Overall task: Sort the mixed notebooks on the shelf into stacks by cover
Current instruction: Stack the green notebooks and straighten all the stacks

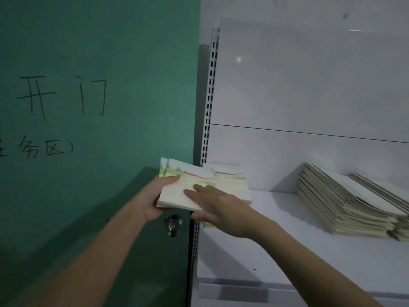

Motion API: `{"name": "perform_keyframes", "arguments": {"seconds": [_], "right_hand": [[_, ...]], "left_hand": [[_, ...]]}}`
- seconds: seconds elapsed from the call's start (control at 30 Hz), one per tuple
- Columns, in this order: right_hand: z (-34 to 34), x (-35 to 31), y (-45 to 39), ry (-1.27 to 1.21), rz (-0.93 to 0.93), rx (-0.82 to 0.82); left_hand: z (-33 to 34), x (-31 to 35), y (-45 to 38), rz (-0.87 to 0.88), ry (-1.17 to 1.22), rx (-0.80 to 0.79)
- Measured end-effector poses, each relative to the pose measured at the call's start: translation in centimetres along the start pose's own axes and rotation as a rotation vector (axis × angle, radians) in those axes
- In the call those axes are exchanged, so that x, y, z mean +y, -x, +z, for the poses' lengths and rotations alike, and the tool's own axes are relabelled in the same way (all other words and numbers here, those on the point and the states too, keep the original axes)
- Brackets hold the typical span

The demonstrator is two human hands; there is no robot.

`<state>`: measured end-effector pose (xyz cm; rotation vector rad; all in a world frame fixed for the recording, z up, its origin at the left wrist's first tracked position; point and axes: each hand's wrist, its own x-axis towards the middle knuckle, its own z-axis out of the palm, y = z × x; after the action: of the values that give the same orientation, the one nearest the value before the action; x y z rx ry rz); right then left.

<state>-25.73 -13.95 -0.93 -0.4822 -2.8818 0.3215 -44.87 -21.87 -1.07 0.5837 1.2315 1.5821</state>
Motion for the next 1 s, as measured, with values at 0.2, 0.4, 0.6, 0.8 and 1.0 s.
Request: {"name": "perform_keyframes", "arguments": {"seconds": [0.2,0.4,0.6,0.8,1.0], "right_hand": [[-1.2,3.4,-0.7,-0.316,0.275,0.327],[0.3,4.3,-2.4,0.188,0.301,0.039],[-1.9,4.8,-1.6,0.020,0.245,0.302],[-5.7,0.9,-0.4,-0.106,0.113,0.632],[-4.6,-0.5,3.2,0.202,-0.116,0.291]], "left_hand": [[-2.1,0.0,0.5,0.050,0.029,0.113],[-3.2,0.7,1.6,0.050,0.090,0.153],[-3.9,1.8,2.4,0.078,0.091,0.198],[-0.7,1.9,1.8,0.114,0.118,0.119],[6.2,0.4,1.0,0.090,0.054,-0.007]]}}
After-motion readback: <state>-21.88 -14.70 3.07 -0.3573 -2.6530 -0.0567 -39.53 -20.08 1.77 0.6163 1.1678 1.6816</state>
